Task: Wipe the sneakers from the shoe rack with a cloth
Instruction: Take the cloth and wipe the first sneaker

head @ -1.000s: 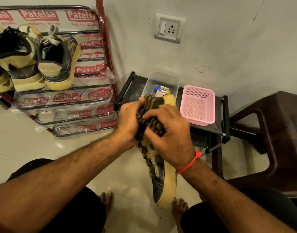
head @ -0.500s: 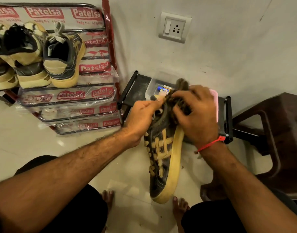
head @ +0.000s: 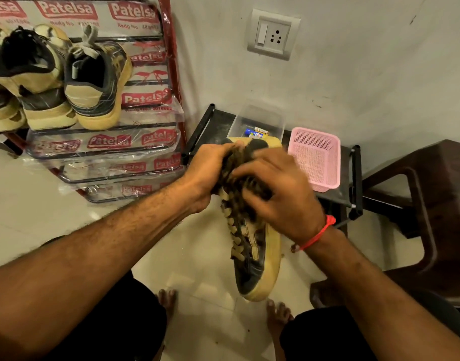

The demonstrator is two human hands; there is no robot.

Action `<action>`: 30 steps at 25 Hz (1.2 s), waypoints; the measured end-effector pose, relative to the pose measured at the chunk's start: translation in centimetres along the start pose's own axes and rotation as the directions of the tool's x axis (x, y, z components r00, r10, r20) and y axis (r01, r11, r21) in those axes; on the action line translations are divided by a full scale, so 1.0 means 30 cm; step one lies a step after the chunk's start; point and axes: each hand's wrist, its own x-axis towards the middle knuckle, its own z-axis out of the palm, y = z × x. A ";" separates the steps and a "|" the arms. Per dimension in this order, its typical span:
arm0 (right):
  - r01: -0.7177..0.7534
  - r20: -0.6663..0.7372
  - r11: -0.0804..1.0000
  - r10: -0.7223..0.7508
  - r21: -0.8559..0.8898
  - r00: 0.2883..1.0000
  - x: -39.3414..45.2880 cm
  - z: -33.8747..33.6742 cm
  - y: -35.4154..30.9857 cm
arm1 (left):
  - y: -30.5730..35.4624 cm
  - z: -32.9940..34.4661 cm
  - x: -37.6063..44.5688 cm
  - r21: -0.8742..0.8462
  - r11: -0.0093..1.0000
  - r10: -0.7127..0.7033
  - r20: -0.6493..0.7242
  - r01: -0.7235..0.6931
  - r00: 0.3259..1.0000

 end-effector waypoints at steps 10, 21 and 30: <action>-0.105 -0.039 0.994 0.106 0.032 0.994 0.003 -0.006 0.036 | -0.010 -0.009 0.002 0.009 1.000 0.027 0.006 -0.027 1.000; 0.079 0.069 0.995 -0.083 0.055 0.994 -0.039 0.037 -0.002 | 0.039 -0.076 0.028 -0.189 0.982 -0.019 -0.052 0.009 0.998; -0.186 -0.204 0.980 0.168 -0.072 0.965 -0.035 0.064 0.004 | 0.039 -0.051 0.015 0.118 0.989 0.098 -0.090 -0.087 0.991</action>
